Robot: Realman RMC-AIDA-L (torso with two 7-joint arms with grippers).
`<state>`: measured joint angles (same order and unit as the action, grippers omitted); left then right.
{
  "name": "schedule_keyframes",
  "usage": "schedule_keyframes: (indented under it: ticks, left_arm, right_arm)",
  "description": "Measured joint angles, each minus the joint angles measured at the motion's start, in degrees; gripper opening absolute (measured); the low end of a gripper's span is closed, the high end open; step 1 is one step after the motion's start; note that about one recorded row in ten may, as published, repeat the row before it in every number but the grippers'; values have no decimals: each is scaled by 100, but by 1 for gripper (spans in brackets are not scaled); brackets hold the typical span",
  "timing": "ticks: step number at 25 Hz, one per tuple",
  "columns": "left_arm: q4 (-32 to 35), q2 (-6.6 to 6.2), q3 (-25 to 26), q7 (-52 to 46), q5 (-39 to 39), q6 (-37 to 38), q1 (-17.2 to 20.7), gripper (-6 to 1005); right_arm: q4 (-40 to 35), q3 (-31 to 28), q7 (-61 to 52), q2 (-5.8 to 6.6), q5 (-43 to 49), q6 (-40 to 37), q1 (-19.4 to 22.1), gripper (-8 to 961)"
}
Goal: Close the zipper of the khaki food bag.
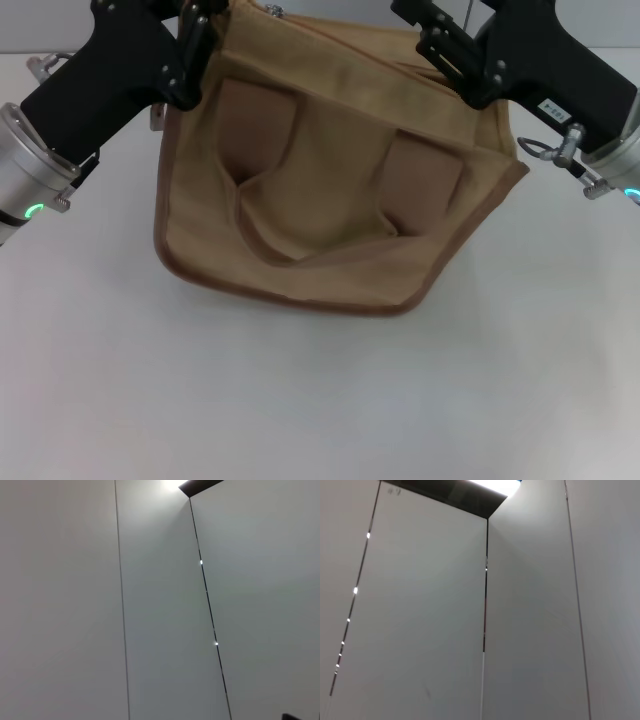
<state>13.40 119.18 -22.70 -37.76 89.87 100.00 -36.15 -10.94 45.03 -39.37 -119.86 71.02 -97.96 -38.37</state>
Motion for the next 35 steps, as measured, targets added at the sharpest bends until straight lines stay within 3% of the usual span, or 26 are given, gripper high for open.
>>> schedule_keyframes:
  ticks: [3,4,6,10,11,12,15,16,19,21,26,35]
  left_arm:
    - [-54,0,-33,1,0,10,-43,40]
    - [-70,0,-61,2,0,21,-56,41]
    - [-117,0,-74,48,-1,24,-68,41]
    - [-225,0,-84,296,-21,27,-98,42]
    - [-240,-1,-85,345,-21,23,-114,43]
    - [-254,0,-86,375,-20,16,-132,43]
    - [-282,0,-86,386,-14,10,-175,44]
    - [-282,0,-86,388,-14,10,-181,44]
    - [-272,0,-86,389,-14,9,-203,45]
    - [-272,0,-86,390,-9,11,-226,45]
    - [-338,0,-170,392,-4,26,-349,47]
    - [-378,1,-219,371,-16,146,-418,49]
  right_arm:
    - [-22,47,-253,15,25,117,-82,481]
    - [-50,50,-1167,28,39,120,-124,481]
    - [-60,40,-1687,33,35,133,-132,481]
    - [-143,18,-4351,48,20,219,-145,481]
    - [-207,-3,-5711,60,15,348,-148,481]
    - [-207,-3,-5711,60,15,348,-148,481]
    - [-406,28,-8303,145,28,592,-152,482]
    - [-462,62,-9636,177,42,637,-163,482]
    - [-455,73,-10603,160,44,646,-170,482]
    - [-430,132,-11233,85,55,648,-203,482]
    - [-381,711,-11346,65,60,688,-421,482]
    - [-317,817,-11307,54,67,802,-427,451]
